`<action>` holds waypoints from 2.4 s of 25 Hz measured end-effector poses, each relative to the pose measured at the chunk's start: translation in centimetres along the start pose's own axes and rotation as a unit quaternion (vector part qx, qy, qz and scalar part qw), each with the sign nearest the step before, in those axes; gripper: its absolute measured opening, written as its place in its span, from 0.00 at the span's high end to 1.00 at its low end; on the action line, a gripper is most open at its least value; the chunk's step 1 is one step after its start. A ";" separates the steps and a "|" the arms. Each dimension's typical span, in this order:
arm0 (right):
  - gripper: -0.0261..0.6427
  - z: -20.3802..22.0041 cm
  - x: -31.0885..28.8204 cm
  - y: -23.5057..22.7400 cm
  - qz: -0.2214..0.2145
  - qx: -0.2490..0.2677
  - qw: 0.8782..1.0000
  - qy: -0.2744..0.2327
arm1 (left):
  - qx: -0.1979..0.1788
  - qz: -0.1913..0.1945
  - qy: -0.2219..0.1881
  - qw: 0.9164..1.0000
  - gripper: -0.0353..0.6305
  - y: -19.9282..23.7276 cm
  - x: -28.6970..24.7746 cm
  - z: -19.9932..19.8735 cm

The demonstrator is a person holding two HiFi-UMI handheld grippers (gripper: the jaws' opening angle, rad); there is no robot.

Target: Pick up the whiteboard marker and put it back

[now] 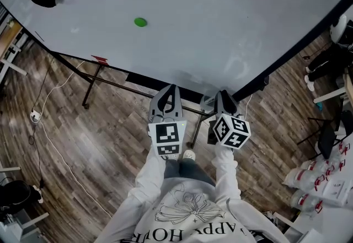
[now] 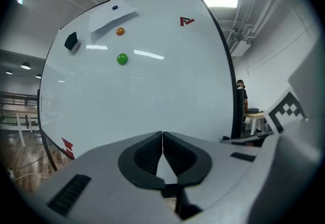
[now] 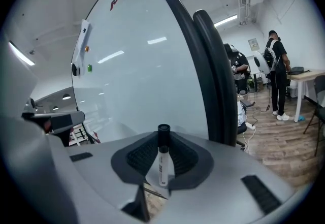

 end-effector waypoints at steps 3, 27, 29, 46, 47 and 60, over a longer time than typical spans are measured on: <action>0.87 0.8 -0.5 -0.1 -0.001 -0.006 1.000 0.011 | -0.001 0.000 0.005 1.000 0.94 0.1 -0.3 0.4; 0.80 3.1 -1.4 -0.9 0.022 -0.006 0.999 0.047 | 0.000 0.000 0.013 1.000 0.94 0.6 -0.7 0.9; 0.79 2.7 -1.2 -0.9 0.025 0.000 0.999 0.042 | 0.001 -0.001 0.011 1.000 0.94 0.6 -0.6 0.7; 0.90 -6.0 3.7 2.1 0.019 0.071 0.994 -0.080 | 0.003 -0.007 -0.039 0.999 0.94 0.4 1.3 -3.1; 0.91 -6.4 4.0 2.4 0.018 0.075 0.993 -0.086 | 0.004 -0.007 -0.042 0.999 0.94 0.4 1.4 -3.3; 0.94 -8.8 6.0 3.5 0.008 0.093 0.988 -0.122 | 0.004 -0.010 -0.067 0.998 0.94 0.0 3.0 -5.3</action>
Point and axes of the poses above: the fingertips, and each gripper's own axes: x backward along the fingers, y to its left, z out of its underside, the point moved 4 cm from there along x, backward along the fingers, and after that the axes turned 6 degrees about -z, right-handed, at the moved point
